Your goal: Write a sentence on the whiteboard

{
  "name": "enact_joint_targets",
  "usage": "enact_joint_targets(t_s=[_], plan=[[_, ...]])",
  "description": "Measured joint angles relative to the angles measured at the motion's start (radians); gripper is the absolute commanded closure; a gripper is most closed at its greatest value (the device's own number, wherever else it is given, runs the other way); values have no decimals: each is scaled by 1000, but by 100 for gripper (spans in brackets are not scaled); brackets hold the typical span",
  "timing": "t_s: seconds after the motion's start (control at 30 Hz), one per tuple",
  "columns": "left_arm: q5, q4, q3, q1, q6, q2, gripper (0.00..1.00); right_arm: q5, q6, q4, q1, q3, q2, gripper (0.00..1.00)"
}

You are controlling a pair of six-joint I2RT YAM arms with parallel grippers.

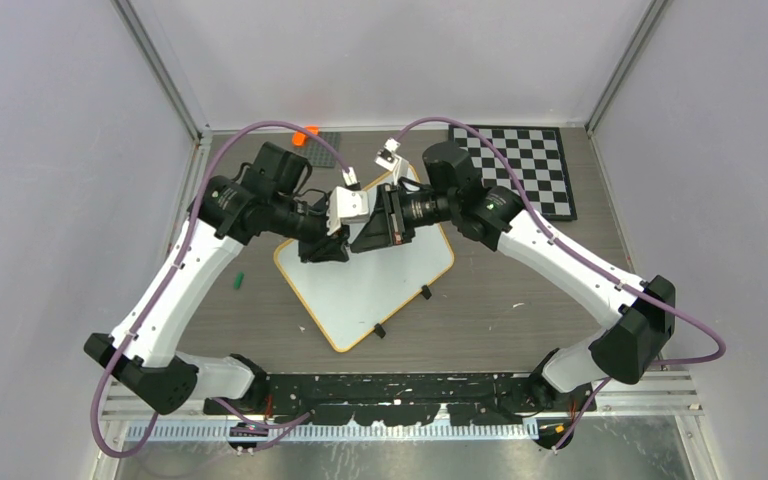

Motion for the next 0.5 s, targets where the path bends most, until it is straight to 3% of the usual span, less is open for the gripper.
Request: enact_joint_targets(t_s=[0.1, 0.27, 0.5], plan=[[-5, 3, 0, 5, -26, 0, 33, -4, -25, -8, -2, 2, 0, 100], [43, -8, 2, 98, -80, -16, 11, -8, -88, -78, -31, 32, 0, 100], [177, 29, -48, 349, -272, -141, 11, 53, -261, -253, -83, 123, 0, 100]])
